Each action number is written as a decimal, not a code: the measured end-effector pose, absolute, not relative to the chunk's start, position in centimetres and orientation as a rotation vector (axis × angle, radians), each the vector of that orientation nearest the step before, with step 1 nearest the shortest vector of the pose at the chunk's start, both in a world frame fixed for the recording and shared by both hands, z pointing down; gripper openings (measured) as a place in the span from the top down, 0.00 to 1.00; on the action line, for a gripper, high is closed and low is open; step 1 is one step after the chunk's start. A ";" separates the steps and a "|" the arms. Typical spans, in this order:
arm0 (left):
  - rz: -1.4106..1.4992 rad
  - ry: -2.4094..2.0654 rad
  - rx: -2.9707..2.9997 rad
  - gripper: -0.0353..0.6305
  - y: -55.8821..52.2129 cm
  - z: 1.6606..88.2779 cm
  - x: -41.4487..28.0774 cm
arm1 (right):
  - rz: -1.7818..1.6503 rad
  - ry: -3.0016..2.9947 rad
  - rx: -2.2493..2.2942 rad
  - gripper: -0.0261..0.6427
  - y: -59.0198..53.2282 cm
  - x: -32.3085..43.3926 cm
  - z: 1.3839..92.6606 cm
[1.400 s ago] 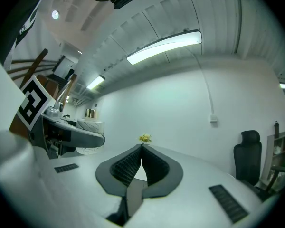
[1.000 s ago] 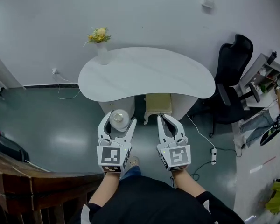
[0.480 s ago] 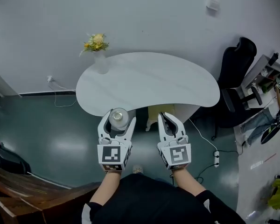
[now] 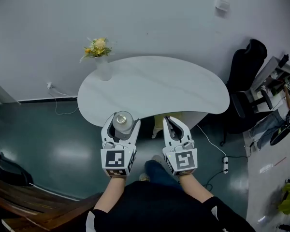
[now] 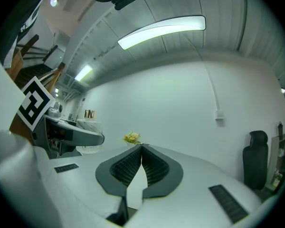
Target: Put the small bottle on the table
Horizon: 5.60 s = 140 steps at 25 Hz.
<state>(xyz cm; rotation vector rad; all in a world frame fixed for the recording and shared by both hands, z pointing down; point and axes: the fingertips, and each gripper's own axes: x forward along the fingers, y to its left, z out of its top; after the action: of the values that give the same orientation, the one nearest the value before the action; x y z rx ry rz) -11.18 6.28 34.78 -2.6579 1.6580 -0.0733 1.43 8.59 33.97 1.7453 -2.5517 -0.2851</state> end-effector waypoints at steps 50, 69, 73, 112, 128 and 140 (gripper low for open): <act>-0.100 1.839 -2.489 0.45 -26.2 35.2 -9.6 | -0.250 -2.576 1.577 0.93 -26.6 8.5 35.7; -0.137 1.755 -2.560 0.45 -31.1 37.9 -8.1 | -0.182 -2.540 1.605 0.93 -30.6 7.7 38.5; -0.128 1.748 -2.583 0.45 -32.3 39.8 -7.8 | -0.208 -2.568 1.603 0.93 -31.9 7.3 40.0; -0.297 1.685 -2.734 0.45 -37.2 58.1 -3.8 | -0.059 -2.526 1.585 0.93 -36.0 7.8 56.2; -0.431 1.766 -2.782 0.45 -37.5 62.7 -3.8 | 0.048 -2.493 1.534 0.93 -35.2 7.1 60.2; -0.678 1.794 -2.797 0.45 -37.8 64.9 -3.7 | 0.058 -2.488 1.546 0.93 -35.0 6.9 60.0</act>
<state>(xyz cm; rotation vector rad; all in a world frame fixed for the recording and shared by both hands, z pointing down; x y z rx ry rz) -3.66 -37.82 64.85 -2.7972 1.7939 -0.6783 6.87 -35.01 60.00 1.5464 -2.4878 0.0585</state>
